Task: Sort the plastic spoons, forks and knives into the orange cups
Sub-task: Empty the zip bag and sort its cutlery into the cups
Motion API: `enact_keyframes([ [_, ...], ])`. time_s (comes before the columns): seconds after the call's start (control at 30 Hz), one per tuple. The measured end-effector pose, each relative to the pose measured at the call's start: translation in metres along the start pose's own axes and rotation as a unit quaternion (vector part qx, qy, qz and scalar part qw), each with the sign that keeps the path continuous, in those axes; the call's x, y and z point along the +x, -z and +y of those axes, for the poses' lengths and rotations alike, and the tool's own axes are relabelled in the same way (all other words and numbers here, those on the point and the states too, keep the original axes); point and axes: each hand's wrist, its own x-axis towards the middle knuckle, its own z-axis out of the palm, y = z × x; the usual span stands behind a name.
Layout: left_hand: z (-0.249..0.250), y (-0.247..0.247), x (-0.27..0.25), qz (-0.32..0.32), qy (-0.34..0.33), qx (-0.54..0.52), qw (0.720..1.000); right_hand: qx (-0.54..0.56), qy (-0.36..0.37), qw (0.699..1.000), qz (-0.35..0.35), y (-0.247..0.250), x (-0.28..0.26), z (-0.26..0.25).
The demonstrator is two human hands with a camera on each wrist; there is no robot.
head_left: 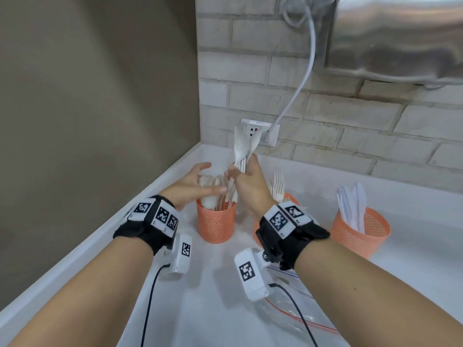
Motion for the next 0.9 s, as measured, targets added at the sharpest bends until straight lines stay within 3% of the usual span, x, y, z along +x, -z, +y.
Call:
enact_keyframes([
  [0.13, -0.021, 0.000, 0.001, -0.015, -0.004, -0.004, 1.000, 0.013, 0.040, 0.999, 0.035, -0.017, -0.004, 0.013],
  [0.4, -0.025, 0.009, -0.006, -0.053, -0.026, 0.015, 0.998, 0.051, 0.042, 0.996, 0.058, -0.023, -0.009, 0.024],
  [0.57, -0.018, 0.002, -0.003, -0.073, -0.034, 0.018, 0.997, 0.046, 0.031, 0.998, 0.035, -0.026, -0.015, 0.019],
  [0.77, -0.023, 0.001, -0.002, -0.067, -0.043, 0.030, 0.996, 0.147, 0.018, 0.989, -0.014, -0.019, -0.018, 0.013],
  [0.9, -0.020, -0.002, -0.003, -0.031, -0.046, 0.041, 0.998, 0.089, 0.082, 0.993, 0.018, -0.009, -0.019, 0.010],
])
